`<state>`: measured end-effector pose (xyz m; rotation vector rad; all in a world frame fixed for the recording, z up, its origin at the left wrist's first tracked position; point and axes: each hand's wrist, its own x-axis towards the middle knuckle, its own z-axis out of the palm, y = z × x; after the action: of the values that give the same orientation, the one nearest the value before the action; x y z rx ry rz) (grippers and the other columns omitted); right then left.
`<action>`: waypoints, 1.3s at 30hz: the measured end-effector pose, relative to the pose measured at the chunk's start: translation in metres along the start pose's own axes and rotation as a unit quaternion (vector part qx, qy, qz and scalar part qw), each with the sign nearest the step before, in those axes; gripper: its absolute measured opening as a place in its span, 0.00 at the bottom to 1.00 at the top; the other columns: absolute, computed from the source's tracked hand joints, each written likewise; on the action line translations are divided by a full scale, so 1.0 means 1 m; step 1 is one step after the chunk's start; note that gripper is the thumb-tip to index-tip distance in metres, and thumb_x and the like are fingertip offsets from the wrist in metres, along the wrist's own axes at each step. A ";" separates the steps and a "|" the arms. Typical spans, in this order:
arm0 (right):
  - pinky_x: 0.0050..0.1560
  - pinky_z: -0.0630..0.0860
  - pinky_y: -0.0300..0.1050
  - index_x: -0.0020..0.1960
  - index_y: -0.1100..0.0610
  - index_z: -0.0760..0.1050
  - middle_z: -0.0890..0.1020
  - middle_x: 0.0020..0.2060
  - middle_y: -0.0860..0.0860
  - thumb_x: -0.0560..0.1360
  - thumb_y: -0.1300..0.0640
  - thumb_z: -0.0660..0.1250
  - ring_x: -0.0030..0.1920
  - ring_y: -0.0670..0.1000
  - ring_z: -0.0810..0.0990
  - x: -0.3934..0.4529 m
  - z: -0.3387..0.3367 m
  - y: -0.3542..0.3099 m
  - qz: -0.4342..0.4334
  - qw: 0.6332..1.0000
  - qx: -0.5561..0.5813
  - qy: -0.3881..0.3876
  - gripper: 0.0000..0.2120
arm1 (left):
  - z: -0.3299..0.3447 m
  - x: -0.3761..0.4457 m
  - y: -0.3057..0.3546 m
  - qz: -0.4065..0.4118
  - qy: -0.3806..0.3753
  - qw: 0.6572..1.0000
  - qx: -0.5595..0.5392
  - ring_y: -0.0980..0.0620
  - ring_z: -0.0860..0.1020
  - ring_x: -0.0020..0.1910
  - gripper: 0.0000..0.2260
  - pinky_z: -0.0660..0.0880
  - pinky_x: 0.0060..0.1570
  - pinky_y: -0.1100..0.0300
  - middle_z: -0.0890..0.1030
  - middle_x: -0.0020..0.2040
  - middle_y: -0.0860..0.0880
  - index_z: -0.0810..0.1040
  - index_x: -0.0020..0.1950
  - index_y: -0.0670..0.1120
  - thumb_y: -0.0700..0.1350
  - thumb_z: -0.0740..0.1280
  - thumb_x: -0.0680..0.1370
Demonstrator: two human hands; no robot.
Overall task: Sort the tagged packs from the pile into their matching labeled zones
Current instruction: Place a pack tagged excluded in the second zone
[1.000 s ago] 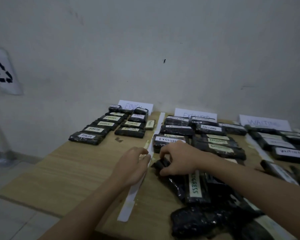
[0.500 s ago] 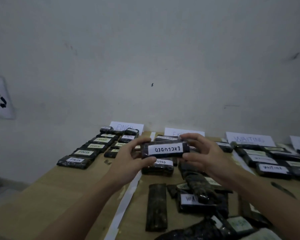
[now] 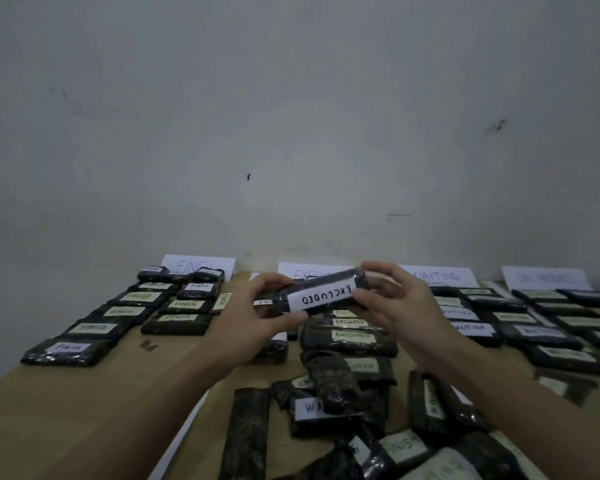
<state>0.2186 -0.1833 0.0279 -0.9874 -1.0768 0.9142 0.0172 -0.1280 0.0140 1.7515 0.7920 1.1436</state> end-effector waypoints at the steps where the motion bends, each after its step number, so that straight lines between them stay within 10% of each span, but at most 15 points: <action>1: 0.46 0.81 0.45 0.57 0.59 0.73 0.80 0.52 0.59 0.69 0.70 0.69 0.49 0.56 0.83 0.004 -0.001 -0.007 -0.007 1.000 -0.002 0.010 0.18 | 0.004 0.003 0.003 -0.006 -0.010 1.000 -0.006 0.51 0.82 0.48 0.16 0.80 0.50 0.53 0.79 0.53 0.48 0.75 0.51 0.48 0.43 0.76 0.67; 11: 0.38 0.80 0.40 0.39 0.58 0.77 0.81 0.36 0.54 0.68 0.64 0.73 0.37 0.50 0.81 0.030 0.006 -0.058 -0.137 0.980 -0.143 0.028 0.06 | 0.061 0.022 0.047 0.057 -0.116 0.992 -0.006 0.49 0.84 0.44 0.13 0.80 0.48 0.49 0.80 0.54 0.48 0.73 0.57 0.53 0.40 0.67 0.75; 20: 0.36 0.75 0.31 0.47 0.55 0.78 0.81 0.39 0.46 0.69 0.47 0.69 0.39 0.43 0.79 0.026 -0.031 -0.048 -0.318 0.831 -0.456 0.025 0.13 | 0.078 0.054 0.035 -0.007 -0.038 0.996 -0.074 0.48 0.83 0.45 0.11 0.80 0.44 0.56 0.81 0.53 0.44 0.75 0.58 0.45 0.47 0.64 0.78; 39: 0.25 0.63 0.37 0.39 0.59 0.71 0.75 0.34 0.53 0.65 0.50 0.76 0.36 0.52 0.77 0.132 -0.117 0.091 0.102 0.766 -0.629 0.086 0.17 | 0.082 0.086 -0.056 -0.032 -0.100 0.983 0.152 0.57 0.78 0.48 0.11 0.75 0.46 0.68 0.78 0.51 0.54 0.75 0.58 0.49 0.44 0.67 0.76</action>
<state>0.3516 -0.0547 -0.0432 -2.2766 -1.4248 0.1083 0.1224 -0.0582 -0.0214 2.0397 0.9277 0.8195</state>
